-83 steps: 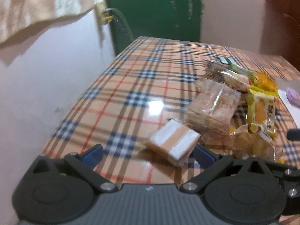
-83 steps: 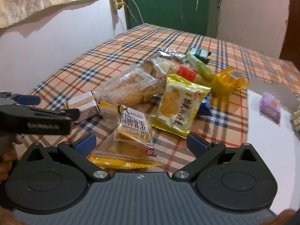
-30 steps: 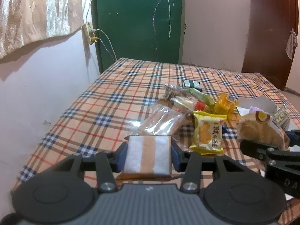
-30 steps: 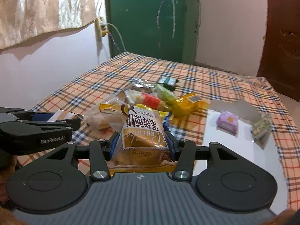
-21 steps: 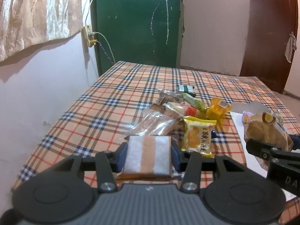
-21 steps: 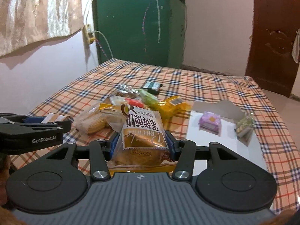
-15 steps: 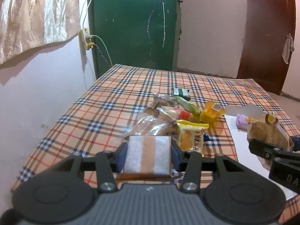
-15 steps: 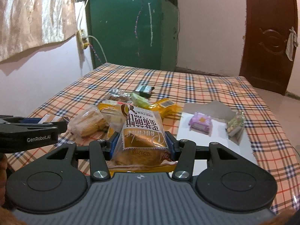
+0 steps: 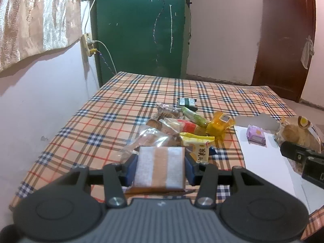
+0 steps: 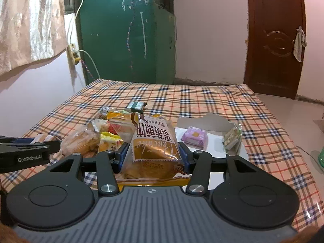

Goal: Organize snacks
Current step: 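Carry both held snacks over the white box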

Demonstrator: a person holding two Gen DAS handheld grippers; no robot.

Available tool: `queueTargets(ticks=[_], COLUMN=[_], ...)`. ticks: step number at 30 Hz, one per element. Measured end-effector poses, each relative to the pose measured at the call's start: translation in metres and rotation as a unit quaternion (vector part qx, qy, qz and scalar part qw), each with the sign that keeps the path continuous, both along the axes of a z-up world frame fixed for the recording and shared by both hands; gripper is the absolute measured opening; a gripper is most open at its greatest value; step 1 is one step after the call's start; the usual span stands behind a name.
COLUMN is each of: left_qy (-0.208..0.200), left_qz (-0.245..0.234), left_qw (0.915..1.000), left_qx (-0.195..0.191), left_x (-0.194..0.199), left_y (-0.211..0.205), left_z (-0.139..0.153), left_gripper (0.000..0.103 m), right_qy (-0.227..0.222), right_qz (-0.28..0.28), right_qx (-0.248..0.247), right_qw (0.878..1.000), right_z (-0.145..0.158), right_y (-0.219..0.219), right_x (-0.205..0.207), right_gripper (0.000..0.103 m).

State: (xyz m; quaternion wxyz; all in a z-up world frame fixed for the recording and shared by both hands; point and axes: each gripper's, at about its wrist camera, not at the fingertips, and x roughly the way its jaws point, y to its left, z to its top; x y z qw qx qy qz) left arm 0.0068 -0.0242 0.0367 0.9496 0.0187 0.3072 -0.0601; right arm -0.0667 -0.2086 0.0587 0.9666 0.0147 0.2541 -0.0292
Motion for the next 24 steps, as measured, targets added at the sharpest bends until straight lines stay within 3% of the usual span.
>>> queueTargets(ticks=[24], left_qy=[-0.005], left_qz=[-0.025], left_qw=[0.9997], left_qx=[-0.001], left_x=[0.001], left_y=[-0.022], left_z=[0.008], left_gripper=[0.047], right_qy=[-0.02], right_qz=[-0.064], right_qx=[0.002], right_qw=[0.998], right_z=[0.01], right_y=[-0.043], right_x=[-0.02], right_gripper=[0.061])
